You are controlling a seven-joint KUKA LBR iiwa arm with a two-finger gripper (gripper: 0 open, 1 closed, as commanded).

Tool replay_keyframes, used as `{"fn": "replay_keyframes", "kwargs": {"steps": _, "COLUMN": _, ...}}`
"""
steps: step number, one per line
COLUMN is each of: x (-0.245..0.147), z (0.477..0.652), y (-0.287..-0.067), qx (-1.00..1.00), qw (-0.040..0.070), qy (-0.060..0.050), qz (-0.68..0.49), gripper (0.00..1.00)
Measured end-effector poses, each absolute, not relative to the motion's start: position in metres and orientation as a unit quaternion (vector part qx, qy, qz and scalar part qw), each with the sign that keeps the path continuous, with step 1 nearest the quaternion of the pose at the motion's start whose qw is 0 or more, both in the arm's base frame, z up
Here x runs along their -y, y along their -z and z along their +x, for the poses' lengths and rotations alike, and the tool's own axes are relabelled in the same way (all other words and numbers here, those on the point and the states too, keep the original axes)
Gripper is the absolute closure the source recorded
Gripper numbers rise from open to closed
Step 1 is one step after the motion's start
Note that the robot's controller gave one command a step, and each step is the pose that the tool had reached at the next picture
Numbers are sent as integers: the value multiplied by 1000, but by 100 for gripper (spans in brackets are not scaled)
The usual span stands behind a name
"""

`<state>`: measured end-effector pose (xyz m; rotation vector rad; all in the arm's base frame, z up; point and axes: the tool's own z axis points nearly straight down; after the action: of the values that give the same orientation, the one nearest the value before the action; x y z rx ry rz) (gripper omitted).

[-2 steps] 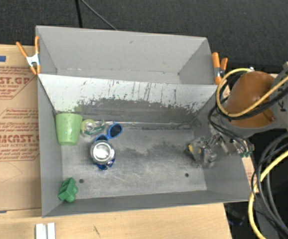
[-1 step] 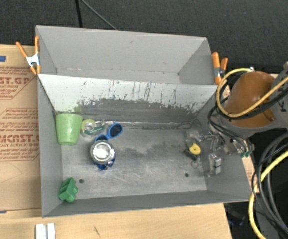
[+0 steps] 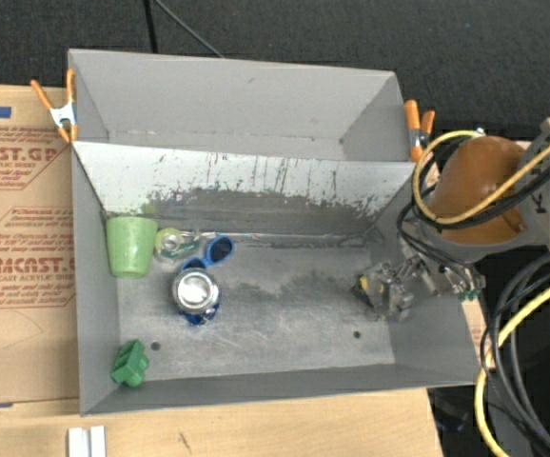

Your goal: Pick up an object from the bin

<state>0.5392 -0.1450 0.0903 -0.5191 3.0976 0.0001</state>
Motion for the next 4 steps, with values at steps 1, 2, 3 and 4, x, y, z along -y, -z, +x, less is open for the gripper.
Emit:
{"fn": "replay_keyframes", "kwargs": {"steps": 1, "x": 153, "z": 500, "y": -76, "qx": -915, "qw": 2, "qy": -2, "qz": -403, "gripper": 100}}
{"fn": "replay_keyframes", "kwargs": {"steps": 2, "x": 144, "z": 504, "y": -77, "qx": -915, "qw": 9, "qy": -7, "qz": -403, "gripper": 0}}
{"fn": "replay_keyframes", "kwargs": {"steps": 3, "x": 140, "z": 565, "y": -121, "qx": -854, "qw": 2, "qy": -1, "qz": -520, "gripper": 0}}
{"fn": "replay_keyframes", "kwargs": {"steps": 4, "x": 147, "z": 573, "y": -94, "qx": -940, "qw": 2, "qy": -2, "qz": -341, "gripper": 0}}
